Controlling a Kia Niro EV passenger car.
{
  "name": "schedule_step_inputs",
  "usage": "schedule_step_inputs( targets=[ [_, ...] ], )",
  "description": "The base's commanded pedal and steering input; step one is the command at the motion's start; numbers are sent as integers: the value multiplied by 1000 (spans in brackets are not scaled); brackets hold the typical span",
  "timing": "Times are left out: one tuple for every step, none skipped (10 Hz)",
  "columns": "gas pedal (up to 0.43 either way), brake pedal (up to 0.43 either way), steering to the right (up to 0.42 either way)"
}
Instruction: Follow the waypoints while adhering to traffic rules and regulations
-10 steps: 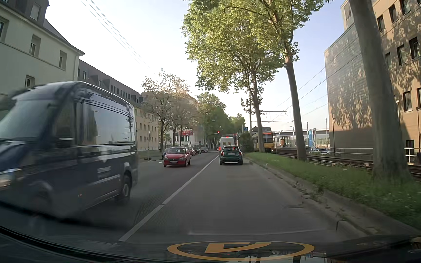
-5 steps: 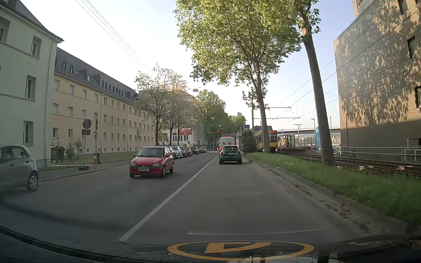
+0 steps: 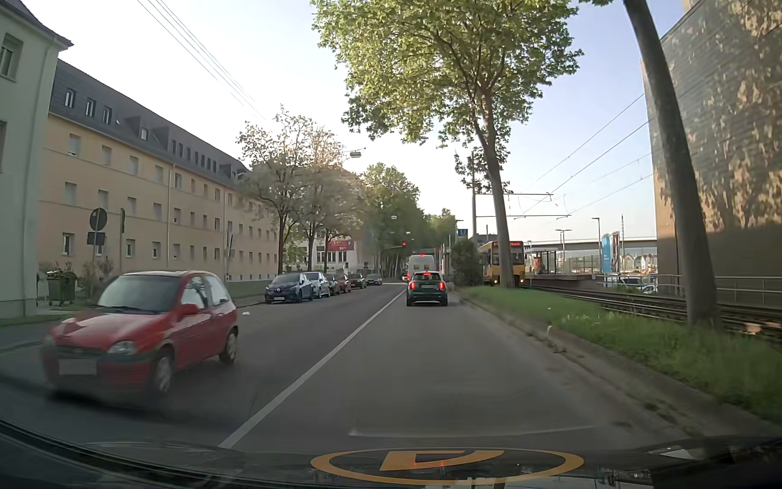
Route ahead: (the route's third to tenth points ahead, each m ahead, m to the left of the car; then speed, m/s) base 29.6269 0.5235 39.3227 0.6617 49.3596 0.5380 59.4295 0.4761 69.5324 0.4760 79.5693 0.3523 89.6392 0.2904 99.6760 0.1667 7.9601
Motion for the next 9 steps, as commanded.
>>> schedule_step_inputs(
  targets=[
    [79, 0, -1],
    [87, 0, -1],
    [87, 0, -1],
    [87, 0, -1],
    [87, 0, -1],
    [87, 0, -1],
    [87, 0, -1],
    [87, 0, -1],
    [98, 0, -1]
  ],
)
